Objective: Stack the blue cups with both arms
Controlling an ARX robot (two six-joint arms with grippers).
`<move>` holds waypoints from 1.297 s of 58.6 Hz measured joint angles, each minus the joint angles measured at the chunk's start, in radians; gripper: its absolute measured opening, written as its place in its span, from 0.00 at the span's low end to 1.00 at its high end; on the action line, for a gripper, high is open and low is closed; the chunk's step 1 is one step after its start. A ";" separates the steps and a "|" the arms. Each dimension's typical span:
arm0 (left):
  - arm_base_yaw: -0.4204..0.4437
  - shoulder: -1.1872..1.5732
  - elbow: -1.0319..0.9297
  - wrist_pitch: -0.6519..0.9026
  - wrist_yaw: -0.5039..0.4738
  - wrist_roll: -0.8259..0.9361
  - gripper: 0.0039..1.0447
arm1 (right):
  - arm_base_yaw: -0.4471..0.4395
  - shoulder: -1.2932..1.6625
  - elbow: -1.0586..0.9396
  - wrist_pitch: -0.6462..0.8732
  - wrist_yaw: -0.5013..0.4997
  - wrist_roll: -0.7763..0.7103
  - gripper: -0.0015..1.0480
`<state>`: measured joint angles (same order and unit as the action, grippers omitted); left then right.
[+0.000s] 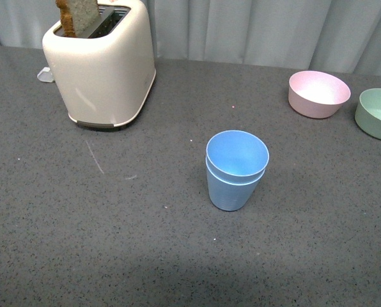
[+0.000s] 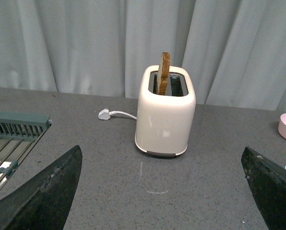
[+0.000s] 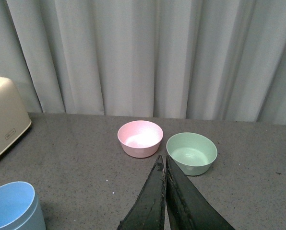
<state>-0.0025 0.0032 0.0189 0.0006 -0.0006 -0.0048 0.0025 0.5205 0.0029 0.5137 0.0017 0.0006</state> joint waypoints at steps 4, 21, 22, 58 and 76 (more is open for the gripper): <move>0.000 0.000 0.000 0.000 0.000 0.000 0.94 | 0.000 -0.039 0.000 -0.035 0.000 0.000 0.01; 0.000 0.000 0.000 0.000 0.000 0.000 0.94 | 0.000 -0.174 0.000 -0.166 0.000 0.000 0.01; 0.000 0.000 0.000 0.000 0.000 0.000 0.94 | 0.000 -0.185 0.000 -0.175 0.000 0.000 0.01; 0.000 0.000 0.000 0.000 -0.001 0.000 0.94 | 0.000 -0.486 0.000 -0.504 -0.003 0.000 0.01; 0.000 0.000 0.000 0.000 0.000 0.000 0.94 | 0.000 -0.517 0.000 -0.512 -0.003 -0.001 0.27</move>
<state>-0.0025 0.0032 0.0189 0.0006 -0.0010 -0.0048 0.0025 0.0040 0.0032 0.0017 -0.0017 -0.0002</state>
